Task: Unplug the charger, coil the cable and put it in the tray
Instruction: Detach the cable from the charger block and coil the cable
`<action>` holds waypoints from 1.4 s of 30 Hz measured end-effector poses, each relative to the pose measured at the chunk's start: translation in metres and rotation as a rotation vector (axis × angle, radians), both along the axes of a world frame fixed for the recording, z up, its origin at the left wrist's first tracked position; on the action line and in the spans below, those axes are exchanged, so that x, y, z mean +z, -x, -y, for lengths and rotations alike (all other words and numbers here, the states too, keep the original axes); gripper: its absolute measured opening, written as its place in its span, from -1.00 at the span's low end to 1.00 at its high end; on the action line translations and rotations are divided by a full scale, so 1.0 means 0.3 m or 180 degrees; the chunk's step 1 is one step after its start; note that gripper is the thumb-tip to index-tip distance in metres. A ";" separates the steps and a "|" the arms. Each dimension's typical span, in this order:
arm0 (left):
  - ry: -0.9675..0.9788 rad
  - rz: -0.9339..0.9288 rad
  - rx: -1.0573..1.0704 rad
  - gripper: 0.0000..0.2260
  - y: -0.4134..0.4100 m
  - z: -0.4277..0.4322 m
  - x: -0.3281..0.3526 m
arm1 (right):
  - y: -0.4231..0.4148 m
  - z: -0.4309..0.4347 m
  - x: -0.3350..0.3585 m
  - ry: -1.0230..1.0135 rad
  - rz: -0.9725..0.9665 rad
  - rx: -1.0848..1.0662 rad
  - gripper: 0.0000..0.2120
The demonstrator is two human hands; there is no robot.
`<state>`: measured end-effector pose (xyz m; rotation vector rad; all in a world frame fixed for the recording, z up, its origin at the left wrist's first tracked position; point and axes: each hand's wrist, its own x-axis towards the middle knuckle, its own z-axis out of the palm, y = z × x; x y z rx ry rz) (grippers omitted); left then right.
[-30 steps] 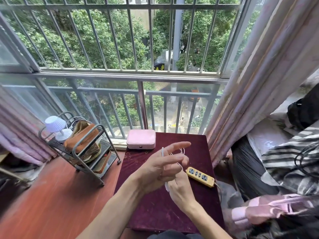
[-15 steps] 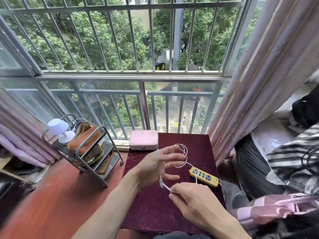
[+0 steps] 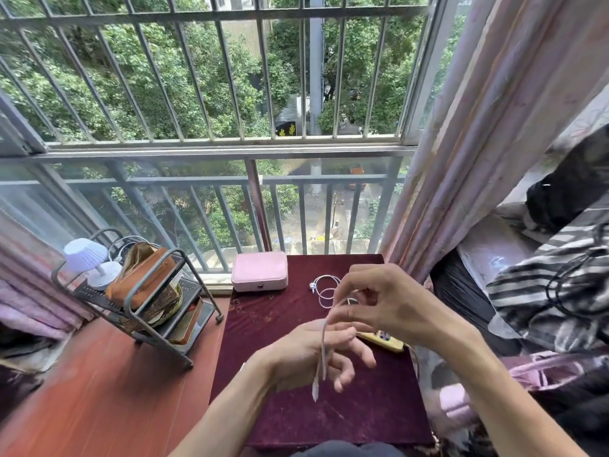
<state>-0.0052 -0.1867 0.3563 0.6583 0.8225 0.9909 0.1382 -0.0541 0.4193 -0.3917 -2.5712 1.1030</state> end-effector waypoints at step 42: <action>-0.0153 0.0772 0.0805 -0.56 0.048 -0.060 0.074 | 0.016 0.242 -0.469 0.1911 -0.0034 -0.1075 -0.64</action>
